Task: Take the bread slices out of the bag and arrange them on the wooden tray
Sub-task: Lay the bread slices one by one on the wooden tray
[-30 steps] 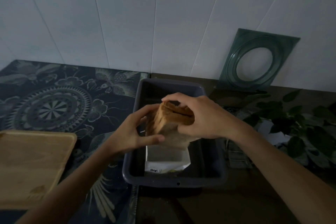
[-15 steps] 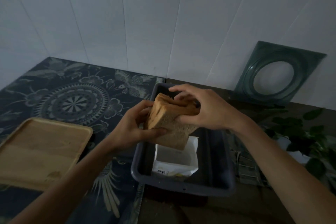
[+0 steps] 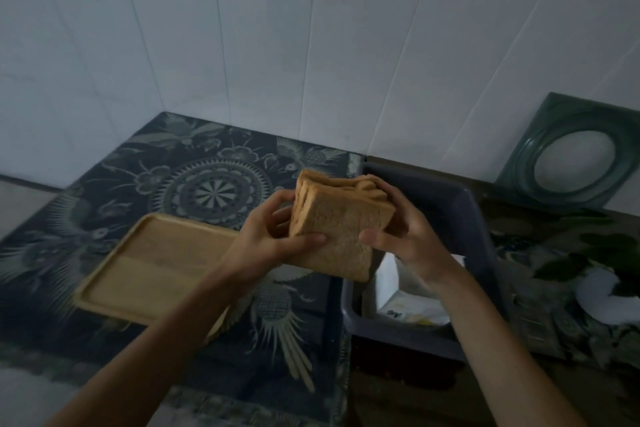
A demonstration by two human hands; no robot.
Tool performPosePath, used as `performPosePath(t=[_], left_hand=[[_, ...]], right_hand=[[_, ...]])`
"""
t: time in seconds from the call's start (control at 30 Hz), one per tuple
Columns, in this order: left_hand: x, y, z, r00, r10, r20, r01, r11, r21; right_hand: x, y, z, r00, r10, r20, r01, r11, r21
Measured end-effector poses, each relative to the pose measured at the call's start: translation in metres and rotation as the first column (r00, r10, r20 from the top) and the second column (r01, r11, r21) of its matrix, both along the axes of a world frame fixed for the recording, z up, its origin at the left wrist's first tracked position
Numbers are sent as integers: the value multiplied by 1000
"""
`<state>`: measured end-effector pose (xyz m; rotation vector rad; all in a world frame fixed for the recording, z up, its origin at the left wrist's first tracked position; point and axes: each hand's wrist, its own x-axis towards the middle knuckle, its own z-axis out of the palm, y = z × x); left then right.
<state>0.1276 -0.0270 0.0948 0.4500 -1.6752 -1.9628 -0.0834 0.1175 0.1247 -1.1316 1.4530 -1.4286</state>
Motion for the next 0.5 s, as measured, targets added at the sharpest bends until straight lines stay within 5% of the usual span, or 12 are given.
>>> performPosePath(t=[0.5], left_hand=[[108,-79,-40,951,75,299,-144,966,216]], right_hand=[[115,-98,-70,964,-122,236,65,970,235]])
